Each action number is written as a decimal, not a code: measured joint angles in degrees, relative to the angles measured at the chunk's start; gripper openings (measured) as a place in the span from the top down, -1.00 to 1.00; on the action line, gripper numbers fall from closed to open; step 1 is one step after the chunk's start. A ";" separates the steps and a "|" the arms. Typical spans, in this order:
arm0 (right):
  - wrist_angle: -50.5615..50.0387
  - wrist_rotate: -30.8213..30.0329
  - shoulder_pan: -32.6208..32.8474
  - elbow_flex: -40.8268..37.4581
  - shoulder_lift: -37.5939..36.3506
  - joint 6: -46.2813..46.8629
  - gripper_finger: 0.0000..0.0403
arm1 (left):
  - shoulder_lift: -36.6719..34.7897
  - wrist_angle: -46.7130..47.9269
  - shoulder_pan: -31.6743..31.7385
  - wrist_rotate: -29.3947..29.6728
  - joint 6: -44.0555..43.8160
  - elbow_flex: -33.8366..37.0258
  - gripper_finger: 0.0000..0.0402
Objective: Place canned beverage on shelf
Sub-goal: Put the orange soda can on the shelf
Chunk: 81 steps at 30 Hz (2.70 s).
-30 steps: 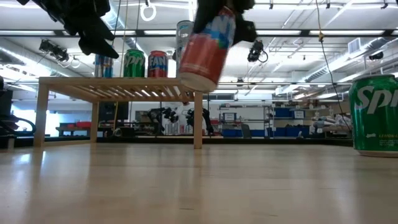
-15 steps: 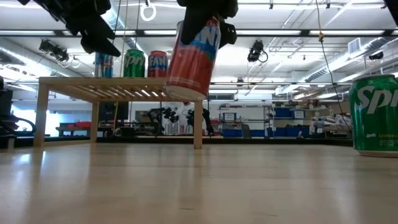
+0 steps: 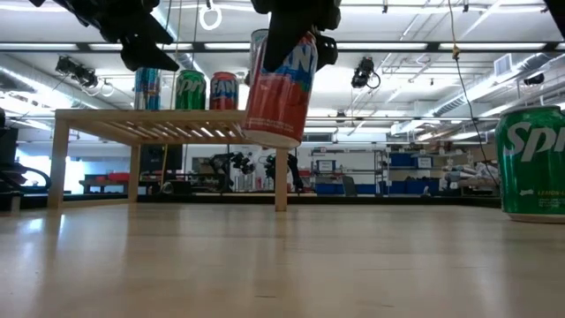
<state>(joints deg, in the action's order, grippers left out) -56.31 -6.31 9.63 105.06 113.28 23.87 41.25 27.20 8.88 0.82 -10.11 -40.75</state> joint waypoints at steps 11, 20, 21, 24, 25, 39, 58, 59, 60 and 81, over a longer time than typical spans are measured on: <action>7.80 4.13 -4.92 0.00 0.01 -3.51 -0.53 | -0.02 0.17 0.00 -0.89 -3.80 0.00 -0.59; 13.47 8.70 -8.61 0.00 0.01 -4.57 -0.53 | -0.01 0.03 -0.02 -6.95 2.61 0.00 -0.59; 13.70 8.70 -8.86 0.00 0.01 -4.64 -0.53 | -0.02 0.02 -0.05 -6.91 2.86 0.00 -0.59; 14.55 9.68 -9.37 0.00 0.01 -5.75 -0.53 | -0.02 0.02 -0.09 -6.92 2.86 0.00 -0.59; 14.78 10.15 -9.45 0.00 0.01 -5.85 -0.53 | -0.02 0.02 -0.11 -6.93 2.92 0.00 -0.59; 18.65 15.33 -13.07 1.90 0.14 -8.19 -0.53 | 0.00 -1.74 0.00 -4.48 -0.53 0.02 -0.59; 14.09 14.71 -15.22 10.34 0.05 -12.54 -0.53 | 5.88 -6.43 0.00 -4.80 1.08 0.04 -0.59; 14.04 14.94 -15.15 10.34 0.05 -12.54 -0.53 | 6.46 -7.99 0.00 -5.84 1.61 0.04 -0.59; 13.91 15.20 -15.12 10.34 0.05 -12.54 -0.53 | 7.02 -9.53 0.00 -7.26 2.05 0.04 -0.59; 11.20 13.82 -11.89 10.27 3.05 -13.12 -0.53 | 18.41 -16.55 -0.52 -15.24 0.35 0.17 -0.58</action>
<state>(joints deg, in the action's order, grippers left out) -45.11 7.51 -2.26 115.33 116.34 10.75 59.66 10.65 8.36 -14.42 -9.76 -40.58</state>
